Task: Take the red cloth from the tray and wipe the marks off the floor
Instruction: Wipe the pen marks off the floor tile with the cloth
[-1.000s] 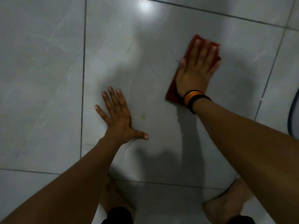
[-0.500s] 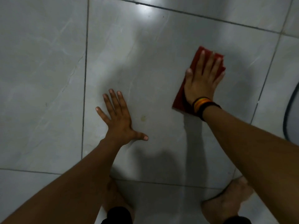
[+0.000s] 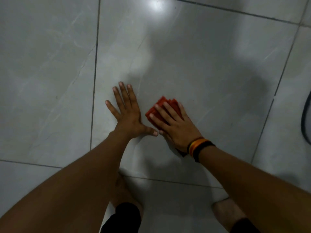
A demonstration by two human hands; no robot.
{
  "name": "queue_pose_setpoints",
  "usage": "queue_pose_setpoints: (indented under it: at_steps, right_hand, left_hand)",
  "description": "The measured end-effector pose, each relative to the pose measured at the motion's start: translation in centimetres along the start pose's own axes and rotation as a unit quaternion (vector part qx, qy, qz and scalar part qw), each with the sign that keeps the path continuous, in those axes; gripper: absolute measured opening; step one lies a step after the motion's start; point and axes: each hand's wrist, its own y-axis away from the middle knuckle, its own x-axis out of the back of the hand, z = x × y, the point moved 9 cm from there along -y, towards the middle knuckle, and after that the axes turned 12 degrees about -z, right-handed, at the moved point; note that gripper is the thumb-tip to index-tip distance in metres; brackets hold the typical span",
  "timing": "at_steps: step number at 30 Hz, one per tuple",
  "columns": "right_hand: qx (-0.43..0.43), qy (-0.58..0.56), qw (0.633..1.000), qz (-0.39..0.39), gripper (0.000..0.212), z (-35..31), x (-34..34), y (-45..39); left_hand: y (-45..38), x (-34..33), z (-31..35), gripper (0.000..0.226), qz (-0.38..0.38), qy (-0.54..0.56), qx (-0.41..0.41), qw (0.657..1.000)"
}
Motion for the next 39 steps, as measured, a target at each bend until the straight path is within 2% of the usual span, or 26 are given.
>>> queue_pose_setpoints:
  at_steps: [2, 3, 6, 9, 11, 13, 15, 17, 19, 21, 23, 24, 26, 28, 29, 31, 35, 37, 39]
  right_hand:
    - [0.033, 0.014, 0.999, 0.012, 0.061, 0.7, 2.3, -3.3]
    - [0.011, 0.002, 1.0, 0.021, 0.06, 1.9, 3.6, -4.9]
    - [-0.159, -0.08, 0.983, 0.054, 0.061, 8.1, 5.9, -6.1]
    - [-0.3, -0.123, 0.945, 0.043, 0.067, 13.5, 4.5, -0.7]
    - [-0.346, -0.159, 0.925, 0.016, 0.069, 15.1, 2.3, 4.6]
    - [-0.372, -0.181, 0.91, -0.03, 0.071, 13.7, -0.1, 9.4]
    - [-0.333, -0.157, 0.925, -0.09, 0.072, 9.1, -2.5, 11.4]
    - [-0.245, -0.119, 0.953, -0.13, 0.071, 4.0, -3.9, 10.4]
    - [-0.17, -0.087, 0.975, -0.112, 0.067, 1.5, -2.9, 8.1]
    - [-0.17, -0.061, 0.981, -0.07, 0.065, 2.3, -0.7, 6.1]
    - [-0.226, -0.043, 0.972, -0.046, 0.063, 4.7, 1.8, 5.8]
    - [-0.233, -0.028, 0.97, -0.06, 0.058, 5.4, 2.7, 5.7]
    - [-0.175, -0.003, 0.976, -0.127, 0.043, 4.8, 3.5, 5.6]
    - [-0.133, -0.042, 0.976, -0.167, 0.04, 3.7, 5.1, 7.2]
    - [-0.149, -0.093, 0.973, -0.152, 0.035, 3.6, 6.4, 8.7]
    - [-0.191, -0.206, 0.956, -0.09, 0.028, 3.4, 9.1, 12.5]
    - [-0.217, -0.37, 0.899, 0.086, 0.031, 3.0, 16.2, 21.7]
    - [-0.241, -0.483, 0.826, 0.163, 0.024, 4.5, 19.7, 26.3]
    - [-0.278, -0.571, 0.737, 0.231, 0.021, 7.1, 22.4, 30.8]
  left_hand:
    - [0.0, 0.0, -0.2, 0.19, 0.005, 0.001, 0.004, 1.0]
    - [-0.1, 0.0, -0.2, 0.19, 0.006, 0.0, 0.001, 1.0]
    - [0.0, -0.1, -0.2, 0.189, 0.002, -0.001, -0.012, 1.0]
    - [0.0, -0.1, -0.2, 0.191, 0.004, -0.01, -0.002, 1.0]
    - [0.1, 0.0, -0.2, 0.192, 0.008, -0.015, 0.002, 1.0]
    - [0.0, 0.1, -0.2, 0.193, 0.011, -0.02, 0.006, 1.0]
    - [0.1, 0.0, -0.2, 0.193, 0.005, -0.018, 0.013, 1.0]
    - [0.1, 0.1, -0.1, 0.192, 0.001, -0.022, 0.024, 0.999]
    - [0.2, 0.3, 0.1, 0.191, -0.001, -0.032, 0.033, 0.999]
    - [0.7, 0.9, 0.1, 0.186, 0.008, -0.036, 0.025, 0.999]
    - [2.1, 1.7, 0.1, 0.176, 0.022, -0.021, 0.006, 1.0]
    - [3.2, 2.1, 0.0, 0.169, 0.032, -0.02, -0.003, 0.999]
    - [6.0, 2.5, 0.4, 0.153, 0.035, -0.021, -0.014, 0.999]
    - [9.2, 2.4, 1.8, 0.142, 0.007, -0.008, -0.017, 1.0]
    - [10.6, 2.3, 3.0, 0.138, -0.008, 0.0, -0.023, 1.0]
    - [13.3, 2.1, 6.1, 0.133, -0.04, 0.015, -0.053, 0.998]
    - [18.0, 3.5, 15.6, 0.118, -0.088, -0.003, -0.141, 0.986]
    - [19.2, 6.0, 20.9, 0.084, -0.066, -0.041, -0.179, 0.981]
    - [19.5, 9.0, 25.5, 0.045, -0.049, -0.045, -0.179, 0.982]
